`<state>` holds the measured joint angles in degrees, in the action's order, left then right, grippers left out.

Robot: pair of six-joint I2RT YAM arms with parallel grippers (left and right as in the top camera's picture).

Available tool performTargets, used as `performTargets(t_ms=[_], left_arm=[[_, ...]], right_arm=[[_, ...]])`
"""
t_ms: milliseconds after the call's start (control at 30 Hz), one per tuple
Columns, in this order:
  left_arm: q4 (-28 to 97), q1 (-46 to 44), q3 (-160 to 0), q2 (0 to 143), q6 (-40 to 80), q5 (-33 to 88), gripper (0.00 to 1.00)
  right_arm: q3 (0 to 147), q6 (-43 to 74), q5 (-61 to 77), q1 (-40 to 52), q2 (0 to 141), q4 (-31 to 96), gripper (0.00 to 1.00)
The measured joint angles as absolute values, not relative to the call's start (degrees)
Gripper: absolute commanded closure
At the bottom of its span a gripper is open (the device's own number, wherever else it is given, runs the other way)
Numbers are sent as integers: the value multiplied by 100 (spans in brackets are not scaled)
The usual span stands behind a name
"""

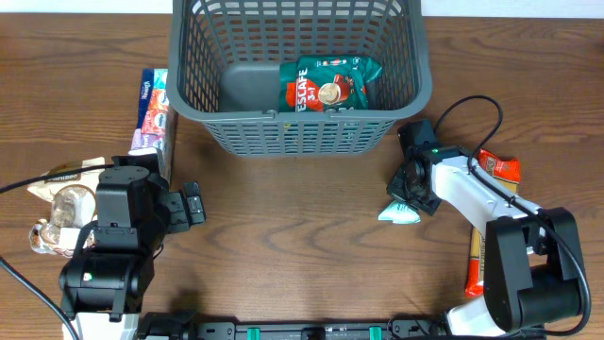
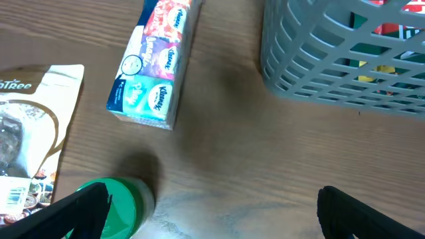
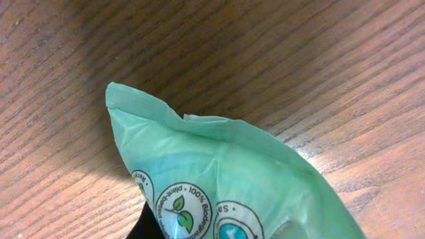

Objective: Pack container
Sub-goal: 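Carry the mint-green bar with the right gripper into the basket and release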

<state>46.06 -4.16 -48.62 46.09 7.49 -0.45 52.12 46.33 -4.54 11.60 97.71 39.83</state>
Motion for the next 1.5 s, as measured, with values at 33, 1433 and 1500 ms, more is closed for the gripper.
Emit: performTargets(t_ms=[33,1433,1500], left_arm=[[4606,-416,-4862,4609,749,-45,2],[4606,-416,-4862,4606,749,-45,2],[4606,-416,-4862,4606,749,-45,2]], right_arm=[[5234,4619,-438,1144,9769,4025,99],[12665,-2062,755,2578,10359,5439,99],[12658,-2117,762,2740,10809,5070,99]])
